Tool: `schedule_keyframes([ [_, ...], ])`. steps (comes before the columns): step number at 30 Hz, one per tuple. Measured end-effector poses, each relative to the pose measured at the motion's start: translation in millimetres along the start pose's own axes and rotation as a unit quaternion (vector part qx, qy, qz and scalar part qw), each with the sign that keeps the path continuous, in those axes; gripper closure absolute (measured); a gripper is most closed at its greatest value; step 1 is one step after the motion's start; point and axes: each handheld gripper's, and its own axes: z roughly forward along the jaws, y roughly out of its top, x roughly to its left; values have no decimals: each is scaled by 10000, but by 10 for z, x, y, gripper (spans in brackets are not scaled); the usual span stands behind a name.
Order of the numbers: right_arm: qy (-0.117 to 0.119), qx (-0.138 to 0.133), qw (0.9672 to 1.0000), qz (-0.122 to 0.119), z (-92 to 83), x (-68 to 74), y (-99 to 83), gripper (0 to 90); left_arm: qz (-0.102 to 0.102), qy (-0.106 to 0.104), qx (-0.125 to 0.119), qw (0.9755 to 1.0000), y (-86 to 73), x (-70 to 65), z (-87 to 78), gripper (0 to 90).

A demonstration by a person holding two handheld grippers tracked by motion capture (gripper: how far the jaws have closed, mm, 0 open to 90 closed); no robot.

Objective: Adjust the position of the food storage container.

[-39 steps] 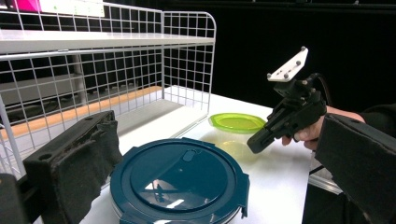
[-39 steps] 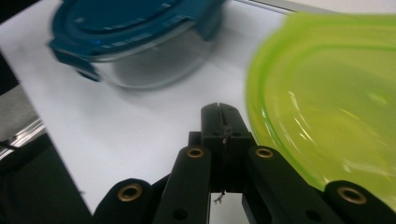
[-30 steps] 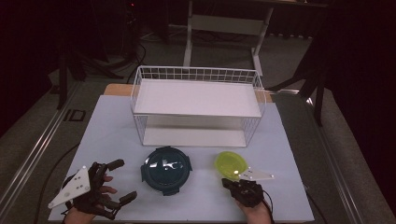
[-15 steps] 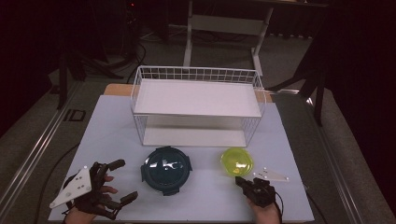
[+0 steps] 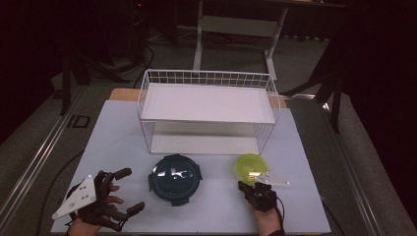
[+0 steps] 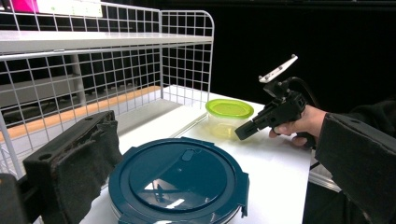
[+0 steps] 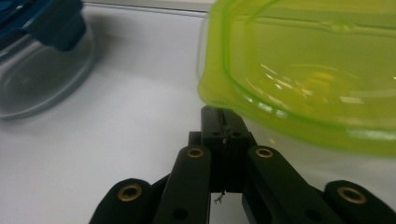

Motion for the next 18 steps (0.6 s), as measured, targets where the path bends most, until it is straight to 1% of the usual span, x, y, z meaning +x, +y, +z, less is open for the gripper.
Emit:
schedule_keyframes([
  [2,-83,-32,9999,90,-47,-63,-6,900,-3,2,-2,10000,0,4,0,3],
  [3,-141,-61,9997,173,-78,-107,-8,900,-10,2,-4,10000,1,2,2,3],
  [4,-141,-61,9997,173,-78,-107,-8,900,-10,2,-4,10000,1,2,2,3],
  [5,-194,-82,9995,226,-104,-152,-4,900,13,-3,0,10000,3,-3,5,3],
  [6,-331,-172,9987,349,-164,-248,1,900,11,-16,0,10000,3,-5,9,3],
  [8,-501,-236,9975,448,-224,-352,3,900,19,-16,7,10000,1,-6,15,3],
  [9,-551,-249,9969,504,-247,-401,0,900,13,-25,12,10000,0,-5,18,3],
  [10,-553,-222,9966,561,-265,-449,-6,900,13,-24,14,10000,-1,-6,20,3],
  [12,-684,-205,9956,606,-292,-512,-45,900,18,-28,22,10000,-2,-7,24,3],
  [13,-708,-182,9953,642,-300,-538,-53,900,18,-34,26,10000,-3,-6,26,3],
  [15,-793,-209,9936,775,-342,-623,-63,900,28,-33,28,10000,-4,-9,33,3],
  [18,-941,-315,9914,857,-412,-723,-57,900,27,-38,34,10000,-8,-9,36,3],
])
